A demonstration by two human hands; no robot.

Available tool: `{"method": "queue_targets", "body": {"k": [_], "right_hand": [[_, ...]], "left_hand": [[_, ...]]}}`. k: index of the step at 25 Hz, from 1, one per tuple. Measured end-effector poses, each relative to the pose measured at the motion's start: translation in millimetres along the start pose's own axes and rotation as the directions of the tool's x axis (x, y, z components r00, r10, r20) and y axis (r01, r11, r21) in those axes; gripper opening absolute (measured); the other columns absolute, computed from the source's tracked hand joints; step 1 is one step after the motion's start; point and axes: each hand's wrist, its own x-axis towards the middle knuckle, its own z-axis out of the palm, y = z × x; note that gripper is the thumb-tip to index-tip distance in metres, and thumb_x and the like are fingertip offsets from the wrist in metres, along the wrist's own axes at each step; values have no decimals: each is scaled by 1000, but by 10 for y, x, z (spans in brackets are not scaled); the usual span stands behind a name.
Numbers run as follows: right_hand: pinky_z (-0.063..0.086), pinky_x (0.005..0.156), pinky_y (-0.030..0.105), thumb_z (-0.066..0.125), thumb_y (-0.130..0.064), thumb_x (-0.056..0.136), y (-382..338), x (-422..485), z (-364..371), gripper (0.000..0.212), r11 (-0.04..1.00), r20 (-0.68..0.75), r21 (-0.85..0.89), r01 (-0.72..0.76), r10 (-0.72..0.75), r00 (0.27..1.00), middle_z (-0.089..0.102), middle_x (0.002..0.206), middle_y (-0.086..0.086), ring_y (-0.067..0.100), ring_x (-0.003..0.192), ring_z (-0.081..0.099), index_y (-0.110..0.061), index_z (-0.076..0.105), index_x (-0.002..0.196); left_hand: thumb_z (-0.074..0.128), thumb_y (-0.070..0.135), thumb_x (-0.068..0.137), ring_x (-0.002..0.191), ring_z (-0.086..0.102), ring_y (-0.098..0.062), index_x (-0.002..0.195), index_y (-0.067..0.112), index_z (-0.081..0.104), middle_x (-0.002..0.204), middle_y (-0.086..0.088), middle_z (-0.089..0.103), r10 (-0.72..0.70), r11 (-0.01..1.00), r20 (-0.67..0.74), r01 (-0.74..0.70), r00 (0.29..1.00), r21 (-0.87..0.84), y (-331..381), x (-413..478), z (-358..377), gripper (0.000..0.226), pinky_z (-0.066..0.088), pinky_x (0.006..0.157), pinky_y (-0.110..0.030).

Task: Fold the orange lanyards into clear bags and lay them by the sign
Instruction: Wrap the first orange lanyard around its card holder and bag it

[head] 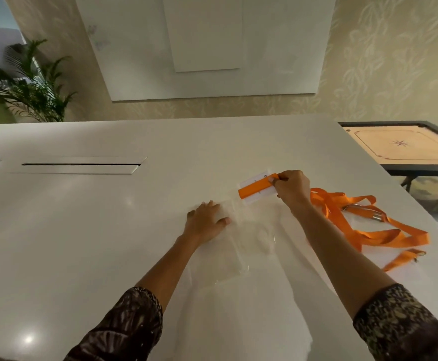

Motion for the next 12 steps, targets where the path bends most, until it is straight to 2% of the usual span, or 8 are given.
{"method": "queue_targets", "body": {"k": [4,6,9,11,12], "right_hand": [[55,71,43,67,-26,87,50,-17,98,25,999,-63,-1,-53,53,997,70,85,20,37,77,67,-2,72,85],[55,69,44,67,-27,86,88,-45,174,27,997,-84,13,-82,83,993,70,83,21,39,76,66,0,72,86],[50,62,37,66,-28,86,109,-86,265,26,990,-110,45,-135,139,984,66,73,16,31,66,61,-2,71,83],[55,65,40,66,-29,85,122,-106,294,22,985,-150,59,-161,168,974,68,71,12,31,67,65,-11,67,72],[57,67,43,66,-30,85,134,-117,290,22,982,-170,60,-176,184,968,69,70,11,32,68,67,-18,65,67]], "left_hand": [[35,48,96,148,11,-22,149,24,25,160,-1,16,52,999,85,-51,995,-12,-97,110,21,59,10,115,-54],[37,44,97,148,9,-19,150,23,25,160,-1,15,84,996,67,-82,994,-41,-108,144,10,58,4,116,-54],[44,50,94,142,28,-21,140,23,45,153,-2,36,106,986,-90,-116,990,-120,-70,173,-32,54,13,115,-52],[48,64,85,126,48,-20,121,25,62,134,1,57,92,982,-216,-125,972,-142,-10,184,-54,54,27,109,-48],[49,70,80,118,51,-19,110,26,66,124,2,62,84,986,-257,-118,963,-117,30,184,-62,56,31,104,-45]]}}
